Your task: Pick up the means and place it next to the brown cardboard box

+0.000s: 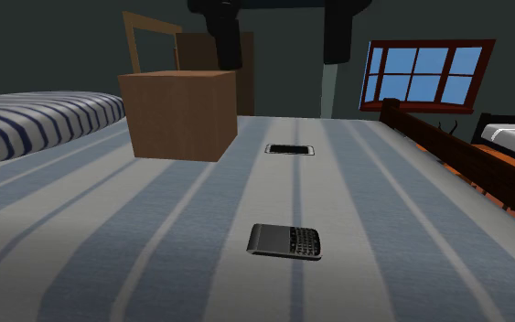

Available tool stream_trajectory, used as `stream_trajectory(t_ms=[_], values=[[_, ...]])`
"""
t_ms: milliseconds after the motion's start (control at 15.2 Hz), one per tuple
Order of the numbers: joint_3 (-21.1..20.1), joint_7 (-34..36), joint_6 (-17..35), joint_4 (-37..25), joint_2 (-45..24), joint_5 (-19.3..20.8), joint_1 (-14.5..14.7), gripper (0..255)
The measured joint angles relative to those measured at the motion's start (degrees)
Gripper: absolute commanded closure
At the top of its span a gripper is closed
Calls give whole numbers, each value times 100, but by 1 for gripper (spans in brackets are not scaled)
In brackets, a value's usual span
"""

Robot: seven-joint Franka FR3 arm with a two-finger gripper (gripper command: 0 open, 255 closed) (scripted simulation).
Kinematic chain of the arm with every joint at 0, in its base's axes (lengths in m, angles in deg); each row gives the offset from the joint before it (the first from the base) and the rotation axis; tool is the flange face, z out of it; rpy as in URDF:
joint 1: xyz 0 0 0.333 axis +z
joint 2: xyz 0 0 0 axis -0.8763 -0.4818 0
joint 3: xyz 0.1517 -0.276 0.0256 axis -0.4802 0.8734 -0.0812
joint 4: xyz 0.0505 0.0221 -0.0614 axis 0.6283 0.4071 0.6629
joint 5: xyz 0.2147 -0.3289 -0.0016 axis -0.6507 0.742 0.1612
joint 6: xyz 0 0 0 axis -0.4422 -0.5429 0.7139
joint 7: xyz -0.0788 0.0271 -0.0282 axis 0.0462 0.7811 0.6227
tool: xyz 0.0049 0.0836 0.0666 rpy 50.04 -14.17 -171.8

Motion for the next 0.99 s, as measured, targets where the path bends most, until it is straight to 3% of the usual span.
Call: stream_trajectory(t_ms=[264,990], values=[[-198,579,365,263,-156,-122,-122,0],[-1172,3660,2353,884,-1720,-568,-767,0]])
